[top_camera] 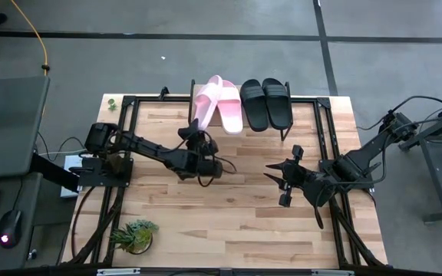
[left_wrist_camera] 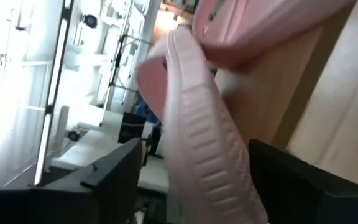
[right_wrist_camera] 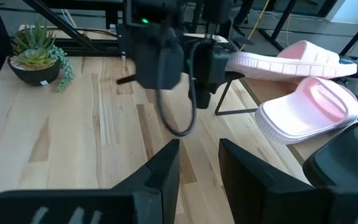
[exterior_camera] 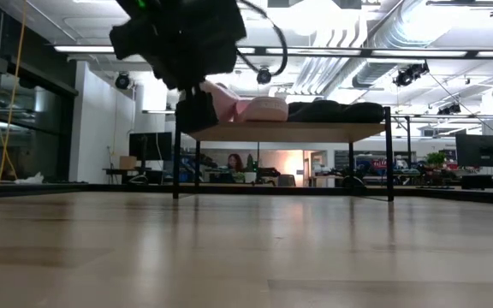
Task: Pick and place slides into the shelf
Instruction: Put the pink slide on the shelf, then adjust the pink slides on the shelf
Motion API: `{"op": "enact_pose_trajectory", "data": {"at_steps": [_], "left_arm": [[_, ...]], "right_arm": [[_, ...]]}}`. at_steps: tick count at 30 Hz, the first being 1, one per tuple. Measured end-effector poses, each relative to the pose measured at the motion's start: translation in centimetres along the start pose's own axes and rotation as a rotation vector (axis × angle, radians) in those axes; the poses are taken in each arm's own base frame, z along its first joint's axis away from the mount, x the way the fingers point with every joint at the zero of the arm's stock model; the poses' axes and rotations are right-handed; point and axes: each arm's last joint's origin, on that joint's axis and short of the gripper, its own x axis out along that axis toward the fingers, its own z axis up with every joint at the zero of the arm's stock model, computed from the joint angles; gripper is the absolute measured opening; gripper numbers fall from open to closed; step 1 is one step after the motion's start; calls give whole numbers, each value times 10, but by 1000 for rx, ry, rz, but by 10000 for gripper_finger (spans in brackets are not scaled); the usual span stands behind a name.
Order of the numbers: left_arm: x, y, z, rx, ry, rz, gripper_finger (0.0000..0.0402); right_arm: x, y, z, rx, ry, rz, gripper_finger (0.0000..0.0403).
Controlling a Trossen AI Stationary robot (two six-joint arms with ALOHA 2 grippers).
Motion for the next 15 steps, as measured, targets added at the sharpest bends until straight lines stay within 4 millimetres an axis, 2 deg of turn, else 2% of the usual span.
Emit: {"op": "enact_pose_trajectory", "data": {"at_steps": [7,11,15], "left_arm": [[-32,15,20,-78,-86,-43,308],[-49,30,33,-106,-129,-62,305],[-59,48,45,-103,-152,-72,288]], "right_arm": [[0,-1,0,1,-6,-17,103],[1,-1,1,-1,-23,-64,103],[4,-3,0,14,-60,-189,103]]}}
